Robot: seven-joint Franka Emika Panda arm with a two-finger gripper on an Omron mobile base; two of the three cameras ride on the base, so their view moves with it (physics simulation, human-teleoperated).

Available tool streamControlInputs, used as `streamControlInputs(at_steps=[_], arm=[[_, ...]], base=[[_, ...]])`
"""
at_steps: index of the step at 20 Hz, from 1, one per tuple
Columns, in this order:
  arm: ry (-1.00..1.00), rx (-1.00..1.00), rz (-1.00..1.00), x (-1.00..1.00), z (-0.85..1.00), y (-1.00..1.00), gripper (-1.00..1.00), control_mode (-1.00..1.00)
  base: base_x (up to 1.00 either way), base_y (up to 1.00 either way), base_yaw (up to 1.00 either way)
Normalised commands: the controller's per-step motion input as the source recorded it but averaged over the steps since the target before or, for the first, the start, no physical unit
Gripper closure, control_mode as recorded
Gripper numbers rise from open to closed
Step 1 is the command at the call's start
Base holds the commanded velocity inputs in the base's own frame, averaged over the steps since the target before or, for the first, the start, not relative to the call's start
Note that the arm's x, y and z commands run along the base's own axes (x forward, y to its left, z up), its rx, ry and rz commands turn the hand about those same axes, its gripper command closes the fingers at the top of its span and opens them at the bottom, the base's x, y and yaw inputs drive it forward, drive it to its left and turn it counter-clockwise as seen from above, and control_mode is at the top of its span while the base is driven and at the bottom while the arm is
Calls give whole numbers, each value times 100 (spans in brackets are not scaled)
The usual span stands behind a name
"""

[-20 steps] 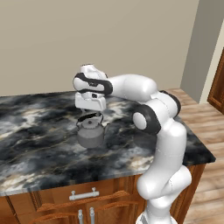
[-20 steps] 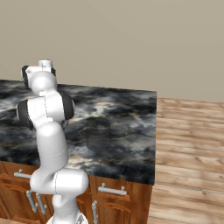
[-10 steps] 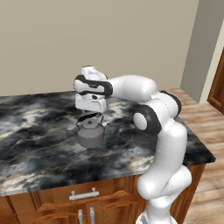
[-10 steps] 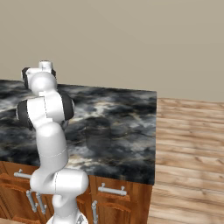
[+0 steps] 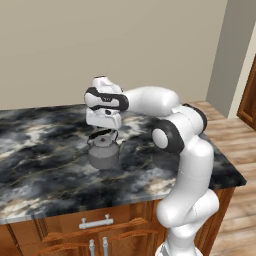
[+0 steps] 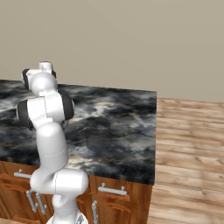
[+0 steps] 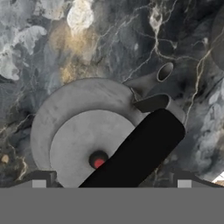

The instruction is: Pick the jar and kettle and place them in the sink. Then turn on the water.

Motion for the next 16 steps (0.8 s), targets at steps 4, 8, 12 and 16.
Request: streamControlInputs(at_steps=[4, 8, 12, 16], arm=[[0, 0, 0, 0, -14, 0, -100, -100], [0, 0, 0, 0, -10, 0, -100, -100], [0, 0, 0, 0, -1, 0, 100, -100], [0, 0, 0, 0, 0, 0, 100, -100]], base=[[0, 0, 0], [0, 0, 0], [0, 0, 0], [0, 0, 0]])
